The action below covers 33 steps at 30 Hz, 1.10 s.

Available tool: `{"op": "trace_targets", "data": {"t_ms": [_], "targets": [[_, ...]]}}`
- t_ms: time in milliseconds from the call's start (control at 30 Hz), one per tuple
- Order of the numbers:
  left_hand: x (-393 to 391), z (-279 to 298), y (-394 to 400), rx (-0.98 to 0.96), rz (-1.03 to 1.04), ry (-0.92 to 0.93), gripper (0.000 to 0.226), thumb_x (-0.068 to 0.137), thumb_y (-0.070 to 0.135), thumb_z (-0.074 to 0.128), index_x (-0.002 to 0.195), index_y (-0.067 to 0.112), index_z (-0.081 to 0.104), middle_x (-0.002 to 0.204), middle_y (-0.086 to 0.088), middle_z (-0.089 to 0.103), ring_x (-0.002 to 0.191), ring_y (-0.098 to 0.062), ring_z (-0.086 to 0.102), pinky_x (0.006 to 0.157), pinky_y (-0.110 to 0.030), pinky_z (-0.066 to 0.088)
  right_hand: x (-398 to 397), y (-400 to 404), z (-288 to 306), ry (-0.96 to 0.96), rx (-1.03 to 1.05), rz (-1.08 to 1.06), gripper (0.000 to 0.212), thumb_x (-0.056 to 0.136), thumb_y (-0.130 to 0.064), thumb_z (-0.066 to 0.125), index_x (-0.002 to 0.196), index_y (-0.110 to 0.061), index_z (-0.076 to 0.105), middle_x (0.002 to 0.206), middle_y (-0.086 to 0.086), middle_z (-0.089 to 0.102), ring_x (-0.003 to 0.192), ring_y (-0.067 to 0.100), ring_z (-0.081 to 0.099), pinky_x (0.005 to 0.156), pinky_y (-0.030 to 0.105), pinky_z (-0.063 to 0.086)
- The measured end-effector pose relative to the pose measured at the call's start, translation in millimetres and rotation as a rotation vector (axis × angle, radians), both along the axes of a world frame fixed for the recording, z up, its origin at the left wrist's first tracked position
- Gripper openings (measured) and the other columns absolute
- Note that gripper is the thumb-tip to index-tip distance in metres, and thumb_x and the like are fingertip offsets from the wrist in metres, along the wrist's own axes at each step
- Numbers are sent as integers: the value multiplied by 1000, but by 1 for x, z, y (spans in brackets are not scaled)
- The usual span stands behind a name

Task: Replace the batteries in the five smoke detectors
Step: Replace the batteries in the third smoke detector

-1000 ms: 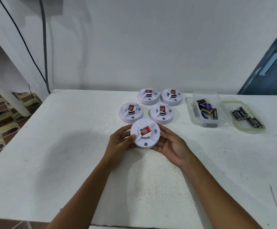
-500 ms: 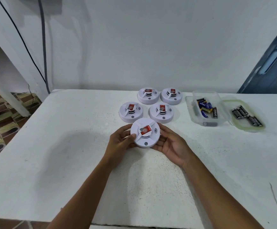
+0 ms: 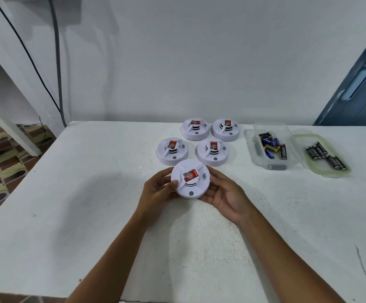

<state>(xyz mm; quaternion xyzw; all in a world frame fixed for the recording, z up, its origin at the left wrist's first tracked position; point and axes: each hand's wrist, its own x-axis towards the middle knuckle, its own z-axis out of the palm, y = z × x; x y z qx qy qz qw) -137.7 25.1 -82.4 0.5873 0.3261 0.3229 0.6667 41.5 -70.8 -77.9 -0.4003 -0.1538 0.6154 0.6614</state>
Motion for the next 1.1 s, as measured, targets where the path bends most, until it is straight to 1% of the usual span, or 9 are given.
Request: {"op": "trace_targets", "data": {"t_ms": [67,200,333,500,667,767,900,1033,1100], "targets": [[1,0,0,-9,7,10,51,78,33,73,124,15,62,117,-13,69,107,-34,65,93,-59,50,1,0,0,8,-1,3,38,97,-9,45,134,-7,52,128,21,61,117,38,60,94,50,52],[3,0,0,-7,19,26,39,84,24,66,123,16,64,116,-10,70,108,-31,66,94,-54,51,2,1,-2,20,18,15,38,98,-8,44,135,-7,52,129,21,60,118,38,58,97,52,50],[4,-1,-2,6,50,19,34,91,11,60,125,10,62,117,-13,69,110,-32,65,93,-49,52,4,2,-1,32,25,38,38,97,-7,43,134,-7,53,127,22,61,119,39,58,98,52,49],[9,-1,-6,12,124,29,30,93,2,55,120,11,64,113,-10,71,108,-31,66,89,-42,55,5,3,-1,44,6,57,38,96,-8,44,133,-10,54,124,20,63,115,36,61,92,46,53],[11,-1,-9,63,193,59,31,86,15,59,116,17,67,110,-7,73,104,-28,68,91,-48,54,6,3,-1,21,6,87,38,95,-8,46,132,-9,54,125,20,63,115,36,61,94,47,52],[11,-2,-8,82,226,61,31,85,15,58,113,21,69,109,-6,73,104,-28,68,93,-54,52,7,5,-1,37,-1,94,40,90,-10,51,130,-10,55,125,20,63,115,36,61,94,47,53],[12,0,-11,119,242,88,31,84,15,57,113,21,67,106,-1,74,102,-24,69,92,-49,53,9,7,1,45,-6,120,40,86,-12,54,126,-12,58,122,19,65,110,33,64,86,42,56],[11,-2,-10,114,260,89,32,82,18,61,113,21,68,105,-3,74,102,-26,68,92,-52,52,11,7,-1,55,-14,133,42,89,-12,52,131,-10,54,123,20,64,112,35,63,89,44,56],[10,-2,-8,108,252,90,36,79,26,64,114,20,68,107,-5,74,103,-27,68,93,-54,51,10,8,0,57,-12,140,46,86,-11,55,131,-10,53,123,21,64,110,35,64,90,44,55]]}}
